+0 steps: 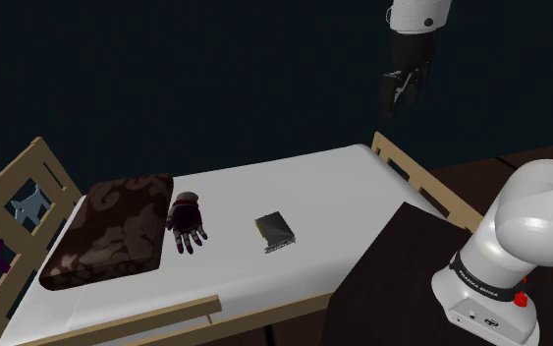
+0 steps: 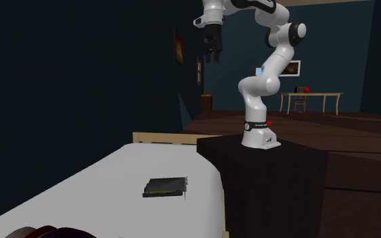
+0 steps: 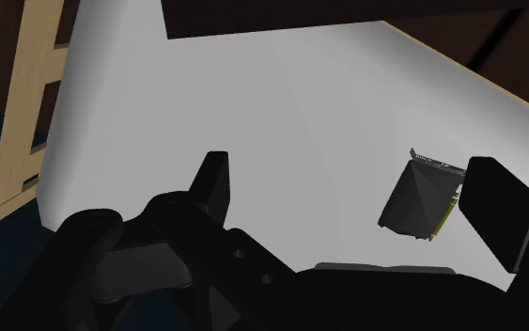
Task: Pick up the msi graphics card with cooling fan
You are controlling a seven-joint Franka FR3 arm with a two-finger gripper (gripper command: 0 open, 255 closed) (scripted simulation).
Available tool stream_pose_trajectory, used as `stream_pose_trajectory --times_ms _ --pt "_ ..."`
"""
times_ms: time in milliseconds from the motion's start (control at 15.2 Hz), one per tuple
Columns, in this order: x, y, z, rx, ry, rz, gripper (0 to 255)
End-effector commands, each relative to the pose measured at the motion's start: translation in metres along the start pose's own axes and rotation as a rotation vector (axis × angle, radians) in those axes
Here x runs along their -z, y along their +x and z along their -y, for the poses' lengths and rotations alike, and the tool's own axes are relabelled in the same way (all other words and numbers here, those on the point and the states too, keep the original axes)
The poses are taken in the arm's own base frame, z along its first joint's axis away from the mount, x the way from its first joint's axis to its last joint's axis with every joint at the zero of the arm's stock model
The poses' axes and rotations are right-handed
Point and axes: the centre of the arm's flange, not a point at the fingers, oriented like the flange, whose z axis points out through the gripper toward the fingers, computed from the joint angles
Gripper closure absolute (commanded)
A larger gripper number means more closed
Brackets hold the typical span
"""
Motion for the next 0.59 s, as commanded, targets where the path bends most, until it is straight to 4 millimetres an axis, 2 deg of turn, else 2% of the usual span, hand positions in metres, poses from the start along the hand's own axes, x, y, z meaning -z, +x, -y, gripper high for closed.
stream_pose_trajectory --times_ms 0,528 --pt "0.0 0.0 0.0 0.0 0.0 0.0 0" --pt "-0.091 0.044 0.029 0.059 0.017 0.001 0"
